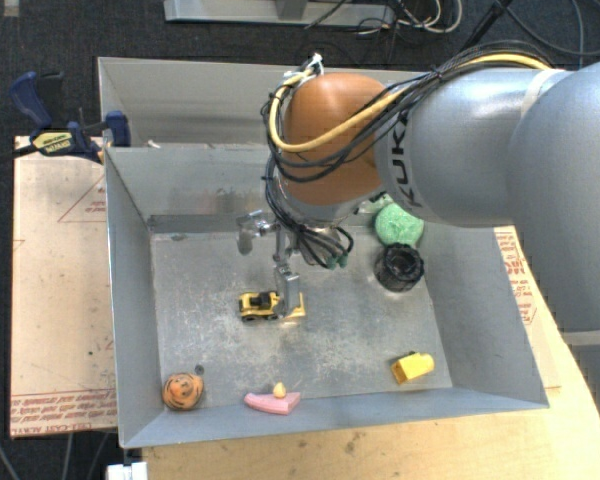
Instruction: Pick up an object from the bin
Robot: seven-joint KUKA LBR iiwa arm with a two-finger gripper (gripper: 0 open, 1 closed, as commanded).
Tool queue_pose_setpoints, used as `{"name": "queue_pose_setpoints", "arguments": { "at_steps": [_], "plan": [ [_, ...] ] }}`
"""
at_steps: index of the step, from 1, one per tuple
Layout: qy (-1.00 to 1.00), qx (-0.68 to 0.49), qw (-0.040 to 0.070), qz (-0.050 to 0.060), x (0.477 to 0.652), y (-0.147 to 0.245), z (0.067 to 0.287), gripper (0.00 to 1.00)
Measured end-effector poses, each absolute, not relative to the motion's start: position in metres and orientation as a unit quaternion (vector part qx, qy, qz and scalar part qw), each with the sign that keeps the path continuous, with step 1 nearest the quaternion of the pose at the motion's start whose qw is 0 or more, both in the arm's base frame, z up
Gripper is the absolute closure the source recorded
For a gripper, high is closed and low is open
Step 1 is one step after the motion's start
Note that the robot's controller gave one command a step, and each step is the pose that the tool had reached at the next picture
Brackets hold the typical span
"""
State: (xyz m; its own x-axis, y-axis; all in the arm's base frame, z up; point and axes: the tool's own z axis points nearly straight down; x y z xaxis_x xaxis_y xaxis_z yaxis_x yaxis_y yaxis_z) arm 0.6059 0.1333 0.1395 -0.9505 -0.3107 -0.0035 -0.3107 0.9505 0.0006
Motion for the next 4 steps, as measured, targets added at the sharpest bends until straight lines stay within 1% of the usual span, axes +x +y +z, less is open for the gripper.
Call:
{"name": "queue_pose_setpoints", "arguments": {
  "at_steps": [1,2,3,4],
  "plan": [
    [0.981,-0.193,0.000,0.000,0.603,0.124,0.123,0.00],
    [0.944,-0.331,0.001,0.001,0.581,0.104,0.071,1.00],
    [0.944,-0.331,0.001,0.001,0.581,0.104,0.071,1.00],
    [0.944,-0.329,-0.003,0.001,0.581,0.107,0.115,1.00]
  ]
}}
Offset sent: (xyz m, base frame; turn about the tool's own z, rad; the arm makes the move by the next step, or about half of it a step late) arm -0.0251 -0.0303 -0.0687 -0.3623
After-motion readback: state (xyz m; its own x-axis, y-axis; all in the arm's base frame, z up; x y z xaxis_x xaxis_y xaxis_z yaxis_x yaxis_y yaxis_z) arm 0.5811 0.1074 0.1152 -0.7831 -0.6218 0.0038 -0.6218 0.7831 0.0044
